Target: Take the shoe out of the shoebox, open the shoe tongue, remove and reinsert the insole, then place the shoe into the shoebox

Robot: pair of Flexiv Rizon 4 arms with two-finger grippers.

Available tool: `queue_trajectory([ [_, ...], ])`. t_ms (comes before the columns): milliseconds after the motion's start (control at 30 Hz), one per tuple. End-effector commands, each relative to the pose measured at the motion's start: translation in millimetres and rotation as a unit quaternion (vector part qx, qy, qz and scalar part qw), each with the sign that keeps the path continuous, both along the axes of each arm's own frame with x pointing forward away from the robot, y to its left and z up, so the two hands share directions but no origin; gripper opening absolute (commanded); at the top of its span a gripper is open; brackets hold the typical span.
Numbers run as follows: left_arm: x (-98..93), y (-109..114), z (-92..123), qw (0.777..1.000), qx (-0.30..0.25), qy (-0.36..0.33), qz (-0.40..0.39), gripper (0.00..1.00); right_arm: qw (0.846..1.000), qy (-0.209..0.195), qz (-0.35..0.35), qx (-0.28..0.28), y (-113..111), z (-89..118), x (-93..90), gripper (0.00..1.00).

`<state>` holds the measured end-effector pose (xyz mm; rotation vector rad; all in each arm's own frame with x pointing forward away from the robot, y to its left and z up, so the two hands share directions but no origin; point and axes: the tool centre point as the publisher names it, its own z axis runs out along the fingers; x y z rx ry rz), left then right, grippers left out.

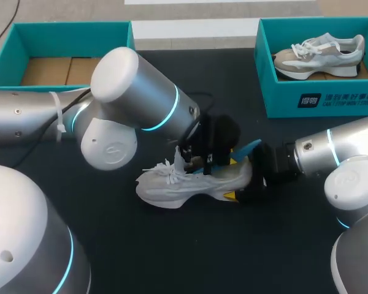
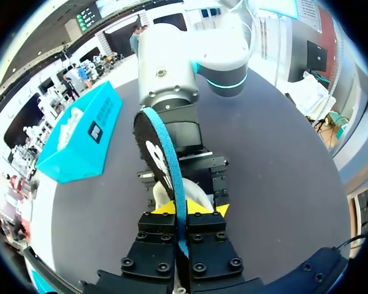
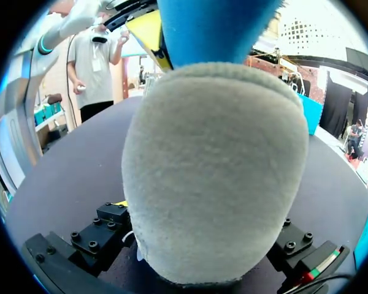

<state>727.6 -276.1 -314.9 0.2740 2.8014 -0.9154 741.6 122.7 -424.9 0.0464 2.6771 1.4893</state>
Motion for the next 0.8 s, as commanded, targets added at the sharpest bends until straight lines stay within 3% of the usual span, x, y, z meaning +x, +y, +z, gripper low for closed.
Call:
queue_trajectory([
  [33,-3.4,12.0,16.7,1.0,-0.011,0.003,-0.01,0.0,1.0,0.0,-0.001,-0.002,0.9,-1.6,0.6,0.0],
  [233,1.2,8.7,36.0,1.0,0.003,0.022,-0.023,0.0,1.0,0.0,-0.001,-0.002,0.9,-1.6,0.6,0.0],
  [800,-16.9,14.2,103.9,0.991,0.037,0.077,-0.1,0.0,1.0,0.0,-0.001,-0.002,0.9,-1.6,0.6,0.0],
])
